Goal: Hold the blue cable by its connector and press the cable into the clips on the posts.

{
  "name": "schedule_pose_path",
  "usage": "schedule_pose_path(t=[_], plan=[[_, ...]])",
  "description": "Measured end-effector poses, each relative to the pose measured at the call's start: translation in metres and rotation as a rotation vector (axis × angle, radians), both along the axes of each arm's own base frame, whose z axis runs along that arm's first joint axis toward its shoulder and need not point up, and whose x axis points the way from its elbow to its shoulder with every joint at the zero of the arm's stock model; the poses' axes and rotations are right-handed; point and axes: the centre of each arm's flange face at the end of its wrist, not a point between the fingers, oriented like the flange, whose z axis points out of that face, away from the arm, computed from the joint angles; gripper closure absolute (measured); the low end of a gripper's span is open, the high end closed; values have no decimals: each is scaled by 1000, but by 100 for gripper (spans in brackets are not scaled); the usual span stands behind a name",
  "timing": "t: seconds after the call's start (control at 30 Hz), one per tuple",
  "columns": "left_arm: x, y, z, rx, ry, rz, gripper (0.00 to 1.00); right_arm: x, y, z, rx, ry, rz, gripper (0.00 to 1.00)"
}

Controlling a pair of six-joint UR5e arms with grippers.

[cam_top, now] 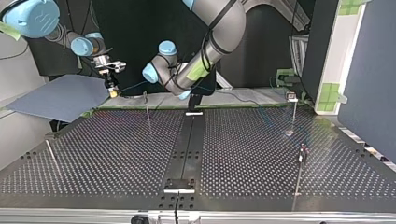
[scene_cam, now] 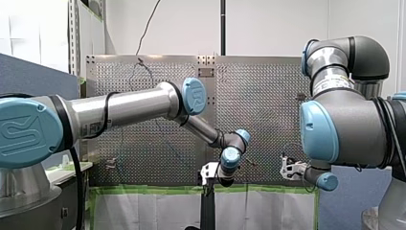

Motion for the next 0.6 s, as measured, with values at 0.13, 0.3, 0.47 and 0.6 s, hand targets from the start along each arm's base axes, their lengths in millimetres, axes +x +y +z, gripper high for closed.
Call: schedule_pose_path(t=[0.13, 0.3, 0.47, 0.6], plan=[[-10, -2, -2, 8, -22, 6, 100, -3, -1, 0, 4, -8, -4, 98], [-22, -10, 6, -4, -48, -5, 100, -8, -4, 1, 11, -27, -11, 98], [-31, -16, 21, -20, -81, -15, 100, -11, -6, 2, 12, -33, -16, 98], [-39, -21, 33, -21, -112, -18, 100, -14, -9, 3, 12, -38, -20, 98]])
